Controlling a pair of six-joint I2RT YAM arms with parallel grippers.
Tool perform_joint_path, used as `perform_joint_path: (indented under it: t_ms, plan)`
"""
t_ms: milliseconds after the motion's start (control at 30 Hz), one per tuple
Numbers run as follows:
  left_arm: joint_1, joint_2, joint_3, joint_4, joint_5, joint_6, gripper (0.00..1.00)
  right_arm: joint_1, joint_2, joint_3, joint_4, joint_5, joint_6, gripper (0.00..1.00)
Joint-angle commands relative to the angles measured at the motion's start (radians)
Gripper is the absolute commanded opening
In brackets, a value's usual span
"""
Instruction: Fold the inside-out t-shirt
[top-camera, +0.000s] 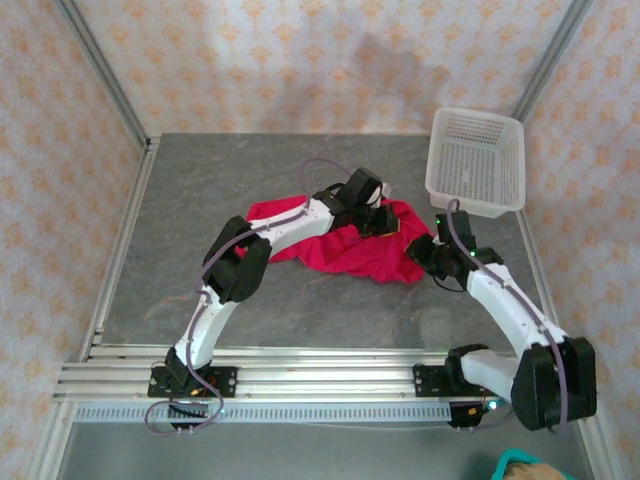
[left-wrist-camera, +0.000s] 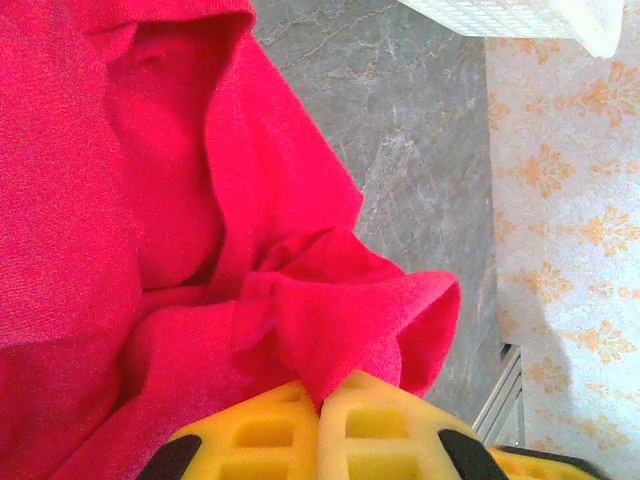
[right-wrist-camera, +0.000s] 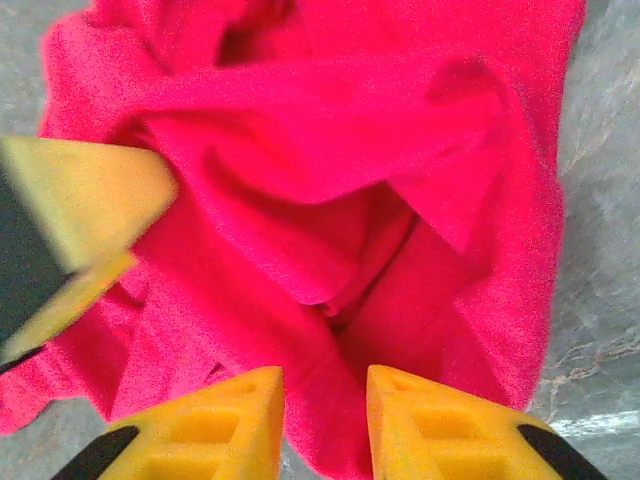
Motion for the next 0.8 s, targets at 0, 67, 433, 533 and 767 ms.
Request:
perform_joint_path:
  t_ms: [0,67,433,533,767]
  plan:
    - [0.000,-0.015,0.010,-0.012,0.002,0.008,0.00,0.007,0.056,0.007,0.142,-0.011,0.072,0.34]
    - [0.000,-0.018,0.009,-0.015,0.000,0.010,0.00,0.006,0.104,0.013,0.177,-0.002,0.078,0.34]
    - [0.000,-0.028,0.013,-0.042,0.000,0.029,0.00,0.006,0.267,0.096,0.202,0.043,0.024,0.35]
    - [0.006,-0.035,0.009,-0.055,0.000,0.039,0.00,0.004,0.273,0.125,0.176,0.058,-0.003,0.19]
    - [0.019,-0.053,0.002,-0.064,0.003,0.046,0.00,0.000,0.251,0.179,0.097,0.059,-0.051,0.00]
